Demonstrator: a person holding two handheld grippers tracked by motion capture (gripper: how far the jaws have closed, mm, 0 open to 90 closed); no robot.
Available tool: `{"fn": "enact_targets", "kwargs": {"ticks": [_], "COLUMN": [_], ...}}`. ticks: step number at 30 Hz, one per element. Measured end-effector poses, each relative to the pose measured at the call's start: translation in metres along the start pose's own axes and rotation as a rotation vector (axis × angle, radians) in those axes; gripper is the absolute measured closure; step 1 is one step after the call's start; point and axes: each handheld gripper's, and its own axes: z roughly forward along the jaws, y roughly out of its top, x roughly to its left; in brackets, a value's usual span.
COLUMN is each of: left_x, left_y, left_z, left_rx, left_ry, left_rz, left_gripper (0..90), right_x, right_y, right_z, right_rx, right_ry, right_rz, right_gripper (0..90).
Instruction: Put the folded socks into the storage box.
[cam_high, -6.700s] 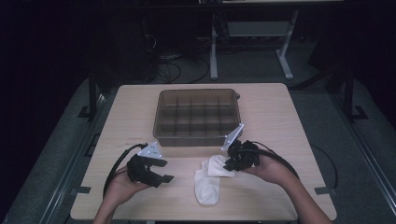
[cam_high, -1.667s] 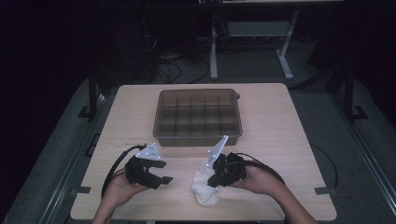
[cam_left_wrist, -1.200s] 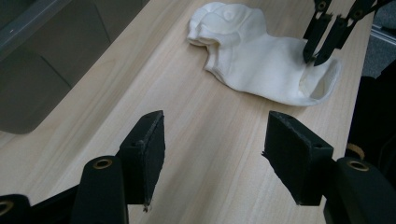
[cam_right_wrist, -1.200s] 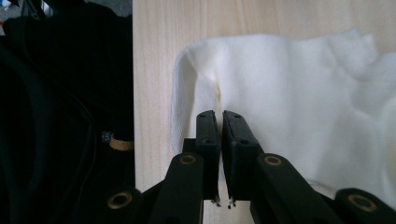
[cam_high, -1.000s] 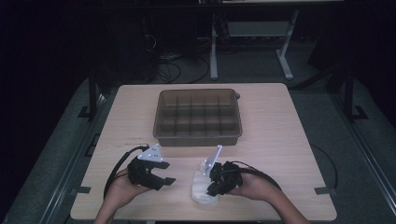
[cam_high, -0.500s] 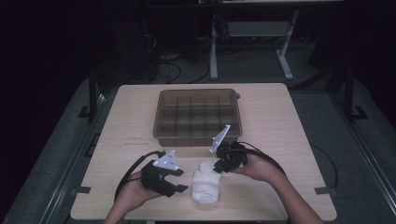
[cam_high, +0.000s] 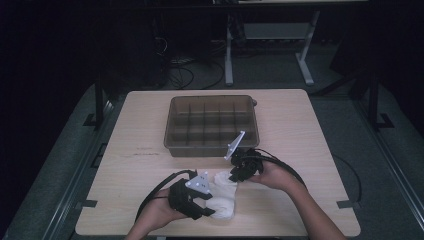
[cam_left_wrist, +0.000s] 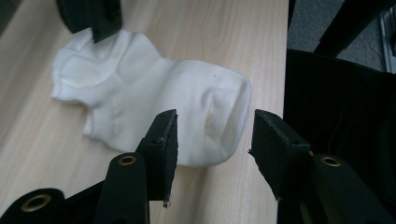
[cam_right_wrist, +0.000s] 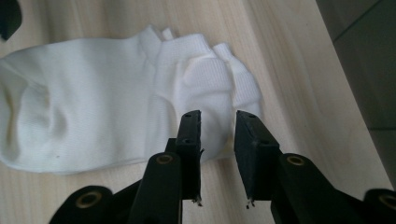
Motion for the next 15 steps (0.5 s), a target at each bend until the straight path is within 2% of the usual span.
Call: {"fn": "enact_targets", "kwargs": {"ticks": [6, 11, 15], "left_x": [-0.002, -0.002, -0.001], "left_y": [0.002, 0.001, 0.000], "left_z": [0.011, 0.018, 0.021], "left_rx": [0.027, 0.042, 0.055], "left_ry": [-0.037, -0.049, -0.057], "left_rz": [0.023, 0.029, 0.042], "left_gripper": [55.4, 61.0, 69.1], "right_x": [-0.003, -0.004, -0.003], "right_y": [-0.001, -0.002, -0.003], "right_z": [0.008, 0.013, 0.014], "right_rx": [0.021, 0.031, 0.036], "right_ry": [0.007, 0.021, 0.016], "right_rz": [0.009, 0.013, -0.001], "right_gripper": [70.5, 77.7, 84.6]}}
